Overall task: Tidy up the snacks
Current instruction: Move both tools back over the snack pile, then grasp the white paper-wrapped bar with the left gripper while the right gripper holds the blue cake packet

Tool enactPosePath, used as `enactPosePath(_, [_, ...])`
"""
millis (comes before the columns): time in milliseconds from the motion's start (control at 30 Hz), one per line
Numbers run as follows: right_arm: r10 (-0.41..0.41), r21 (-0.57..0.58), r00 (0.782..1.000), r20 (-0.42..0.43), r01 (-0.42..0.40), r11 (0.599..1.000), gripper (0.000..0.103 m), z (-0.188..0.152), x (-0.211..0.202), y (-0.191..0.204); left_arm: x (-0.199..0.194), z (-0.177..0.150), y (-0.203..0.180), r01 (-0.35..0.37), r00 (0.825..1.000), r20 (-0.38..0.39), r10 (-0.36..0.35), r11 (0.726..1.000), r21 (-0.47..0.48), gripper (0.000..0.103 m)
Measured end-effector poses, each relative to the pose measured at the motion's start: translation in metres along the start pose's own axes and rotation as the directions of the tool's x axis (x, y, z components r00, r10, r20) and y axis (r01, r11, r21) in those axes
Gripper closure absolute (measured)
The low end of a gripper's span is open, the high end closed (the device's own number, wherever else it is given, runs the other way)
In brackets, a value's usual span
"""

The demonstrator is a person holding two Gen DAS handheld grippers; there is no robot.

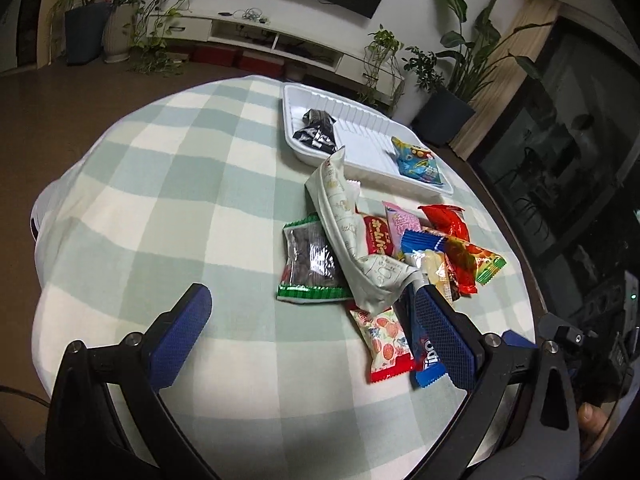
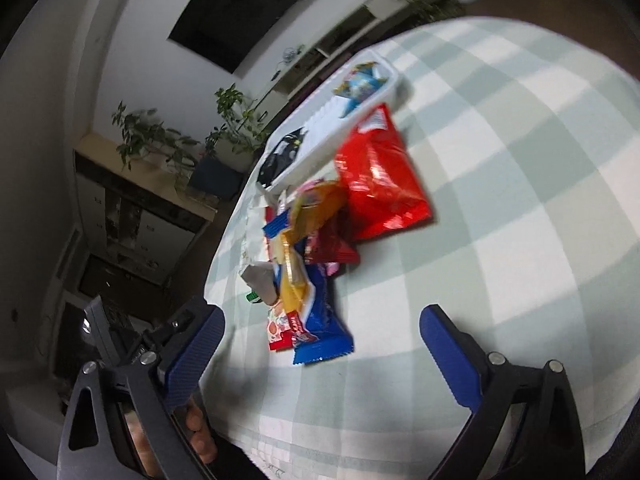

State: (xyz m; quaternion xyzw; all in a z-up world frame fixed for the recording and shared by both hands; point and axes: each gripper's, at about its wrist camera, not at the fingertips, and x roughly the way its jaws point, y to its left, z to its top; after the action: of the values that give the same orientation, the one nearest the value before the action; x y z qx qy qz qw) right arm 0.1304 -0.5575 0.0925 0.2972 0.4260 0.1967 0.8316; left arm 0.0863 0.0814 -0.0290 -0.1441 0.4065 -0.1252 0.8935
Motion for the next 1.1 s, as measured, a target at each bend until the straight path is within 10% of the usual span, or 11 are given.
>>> enactPosePath(300, [-0.141, -0.295, 0.990, 0.008, 0.137, 0.946, 0.031, -0.004, 0.035, 0.056, -0.008, 0.012, 0.001, 0.028, 1.000, 0.010, -0.028, 1.000, 0.010, 0.002])
enactPosePath(1100, [-0.266, -0.362, 0.961, -0.081, 0.220, 0.906, 0.071, -0.004, 0.087, 0.051, 0.019, 0.026, -0.020, -0.001, 0.998, -0.069, 0.008, 0.995, 0.100, 0.003])
